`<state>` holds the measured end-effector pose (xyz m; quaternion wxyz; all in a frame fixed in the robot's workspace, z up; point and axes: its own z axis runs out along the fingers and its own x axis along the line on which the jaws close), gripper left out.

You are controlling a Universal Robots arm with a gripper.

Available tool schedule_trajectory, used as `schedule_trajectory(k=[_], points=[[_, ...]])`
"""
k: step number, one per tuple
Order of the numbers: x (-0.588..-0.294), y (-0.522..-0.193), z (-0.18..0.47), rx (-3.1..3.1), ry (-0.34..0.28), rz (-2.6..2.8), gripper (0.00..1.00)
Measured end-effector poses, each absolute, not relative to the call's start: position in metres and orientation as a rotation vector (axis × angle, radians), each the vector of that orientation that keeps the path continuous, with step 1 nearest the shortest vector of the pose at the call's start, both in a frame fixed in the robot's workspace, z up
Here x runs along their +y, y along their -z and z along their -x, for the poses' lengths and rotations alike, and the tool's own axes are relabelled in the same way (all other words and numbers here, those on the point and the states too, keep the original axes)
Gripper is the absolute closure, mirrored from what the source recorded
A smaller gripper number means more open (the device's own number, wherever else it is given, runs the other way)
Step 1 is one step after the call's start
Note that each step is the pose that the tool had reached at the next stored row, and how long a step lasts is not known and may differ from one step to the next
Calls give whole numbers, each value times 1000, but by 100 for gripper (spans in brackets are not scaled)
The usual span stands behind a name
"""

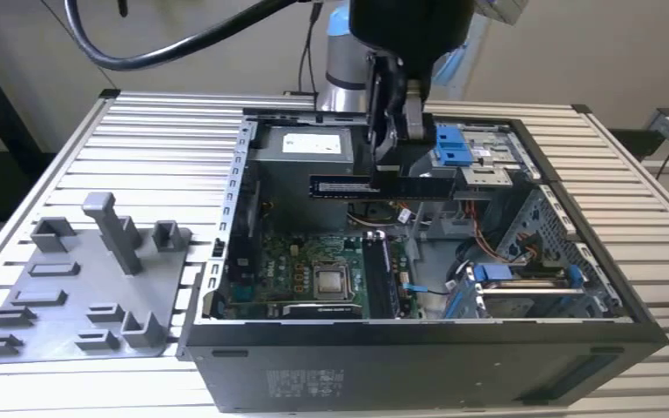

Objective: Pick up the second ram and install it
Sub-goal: 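Pick up the second ram and move it above second insertion slot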

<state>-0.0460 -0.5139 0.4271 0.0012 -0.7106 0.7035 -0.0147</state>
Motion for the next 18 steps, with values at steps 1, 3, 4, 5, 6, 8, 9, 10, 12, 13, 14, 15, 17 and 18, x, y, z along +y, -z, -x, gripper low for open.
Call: schedule_trajectory(k=[1, 3, 4, 5, 6, 8, 9, 10, 12, 13, 14, 15, 17, 18], points=[[-514, -427, 43, 2208, 46, 2231, 87], [-514, -427, 36, 2208, 46, 2231, 87], [-514, -427, 33, 2208, 46, 2231, 87], [-514, -427, 30, 2208, 46, 2231, 87], [-514, -427, 28, 2208, 46, 2231, 87], [-514, -427, 22, 2208, 46, 2231, 87], [-514, -427, 19, 2208, 46, 2231, 87], [-514, -427, 17, 2208, 46, 2231, 87], [-514, -427, 13, 2208, 46, 2231, 87], [-514, -427, 11, 2208, 46, 2231, 87], [-514, -427, 10, 2207, 46, 2232, 87], [-514, -427, 9, 2206, 46, 2233, 87], [-514, -427, 9, 2206, 46, 2233, 87], [-514, -427, 9, 2206, 46, 2233, 87]])
